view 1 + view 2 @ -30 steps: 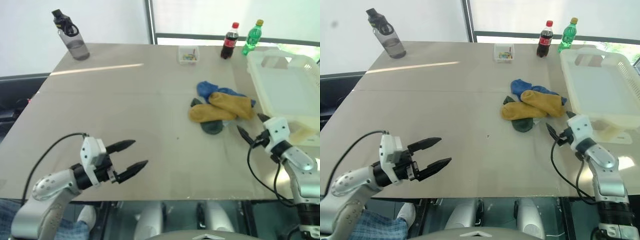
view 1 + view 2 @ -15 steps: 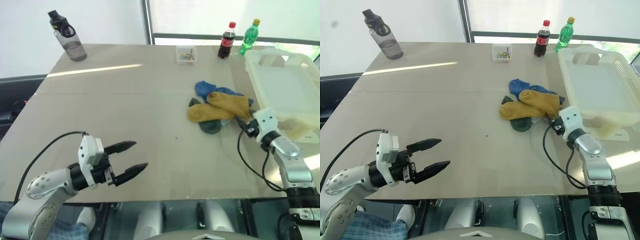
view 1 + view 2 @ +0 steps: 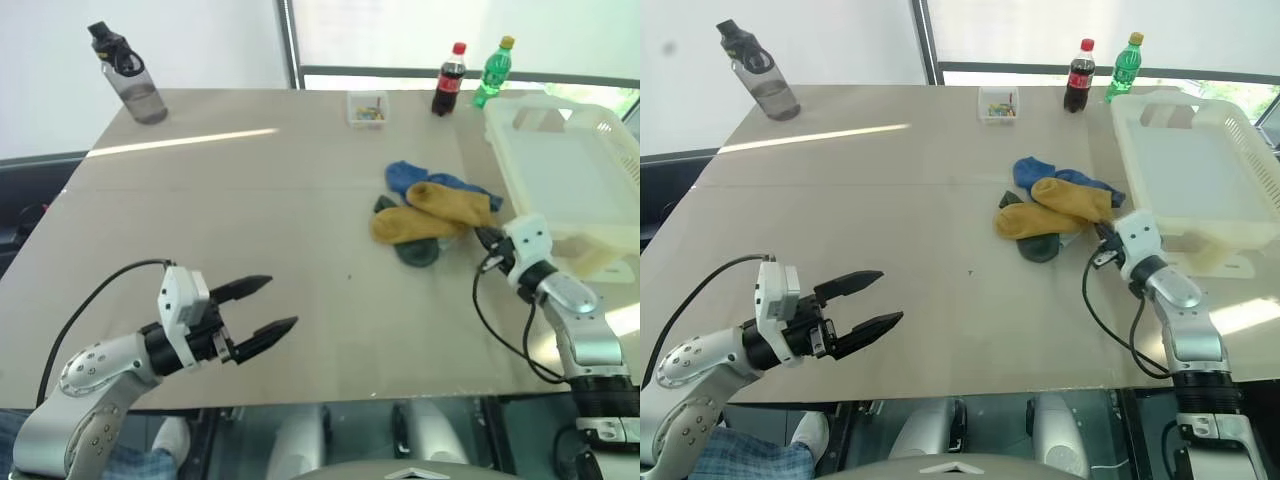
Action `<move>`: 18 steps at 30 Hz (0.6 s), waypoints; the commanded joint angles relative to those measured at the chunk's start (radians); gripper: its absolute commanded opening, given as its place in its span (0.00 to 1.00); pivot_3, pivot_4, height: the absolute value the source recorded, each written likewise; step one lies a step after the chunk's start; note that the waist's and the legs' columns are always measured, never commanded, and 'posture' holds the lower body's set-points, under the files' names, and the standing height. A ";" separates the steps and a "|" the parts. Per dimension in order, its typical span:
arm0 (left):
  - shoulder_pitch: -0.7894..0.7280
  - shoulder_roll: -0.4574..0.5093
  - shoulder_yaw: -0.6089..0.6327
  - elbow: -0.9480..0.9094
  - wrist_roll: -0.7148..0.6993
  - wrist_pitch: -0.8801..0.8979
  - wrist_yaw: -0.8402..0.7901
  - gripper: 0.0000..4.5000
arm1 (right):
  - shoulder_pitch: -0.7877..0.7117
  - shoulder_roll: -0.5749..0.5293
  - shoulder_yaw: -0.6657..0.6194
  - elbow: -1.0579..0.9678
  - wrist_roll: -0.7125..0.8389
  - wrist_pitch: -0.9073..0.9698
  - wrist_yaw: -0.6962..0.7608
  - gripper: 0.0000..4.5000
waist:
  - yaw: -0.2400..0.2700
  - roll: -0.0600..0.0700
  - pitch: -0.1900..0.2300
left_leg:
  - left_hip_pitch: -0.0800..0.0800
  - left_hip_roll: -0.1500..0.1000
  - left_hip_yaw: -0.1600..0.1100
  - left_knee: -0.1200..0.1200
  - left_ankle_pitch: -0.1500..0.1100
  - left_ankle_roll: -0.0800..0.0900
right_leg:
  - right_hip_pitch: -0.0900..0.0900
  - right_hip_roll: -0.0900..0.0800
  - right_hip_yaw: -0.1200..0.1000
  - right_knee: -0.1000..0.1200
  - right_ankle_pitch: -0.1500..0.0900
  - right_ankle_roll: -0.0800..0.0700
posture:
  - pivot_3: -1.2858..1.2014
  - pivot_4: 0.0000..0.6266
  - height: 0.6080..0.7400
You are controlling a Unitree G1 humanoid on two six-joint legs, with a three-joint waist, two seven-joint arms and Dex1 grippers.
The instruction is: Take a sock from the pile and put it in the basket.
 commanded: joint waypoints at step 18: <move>-0.041 -0.001 -0.024 -0.054 -0.016 0.031 0.024 1.00 | 0.212 -0.220 0.222 -0.370 0.096 0.115 0.372 0.02 | 0.004 -0.001 0.001 | 0.000 0.000 0.000 0.001 0.000 0.000 | 0.000 -0.001 -0.001 0.000 0.000 0.000 | 0.52 0.24 1.00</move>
